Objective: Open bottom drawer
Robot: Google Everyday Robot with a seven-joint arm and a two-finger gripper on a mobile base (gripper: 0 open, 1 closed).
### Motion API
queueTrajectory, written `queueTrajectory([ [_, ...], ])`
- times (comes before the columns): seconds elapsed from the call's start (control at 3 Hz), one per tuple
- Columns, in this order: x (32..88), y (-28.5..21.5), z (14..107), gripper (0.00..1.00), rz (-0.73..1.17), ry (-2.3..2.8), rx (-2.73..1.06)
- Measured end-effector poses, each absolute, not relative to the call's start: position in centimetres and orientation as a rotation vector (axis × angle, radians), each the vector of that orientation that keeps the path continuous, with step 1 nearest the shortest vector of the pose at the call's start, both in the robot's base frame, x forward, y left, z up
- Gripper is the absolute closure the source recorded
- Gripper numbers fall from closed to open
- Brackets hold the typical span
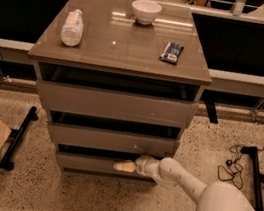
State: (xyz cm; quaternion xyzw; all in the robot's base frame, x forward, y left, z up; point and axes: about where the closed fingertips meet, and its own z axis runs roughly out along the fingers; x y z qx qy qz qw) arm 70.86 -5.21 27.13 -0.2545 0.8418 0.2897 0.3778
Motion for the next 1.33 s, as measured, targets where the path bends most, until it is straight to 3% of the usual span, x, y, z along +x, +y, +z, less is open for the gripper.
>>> queueTrajectory([
  [0.33, 70.86, -5.21, 27.13, 0.03, 0.741, 2.152, -0.651],
  [0.67, 70.83, -5.2, 27.13, 0.26, 0.741, 2.152, -0.651],
  [1.0, 70.82, -5.2, 27.13, 0.23, 0.741, 2.152, -0.651],
  [1.33, 70.81, -5.2, 27.13, 0.02, 0.741, 2.152, -0.651],
])
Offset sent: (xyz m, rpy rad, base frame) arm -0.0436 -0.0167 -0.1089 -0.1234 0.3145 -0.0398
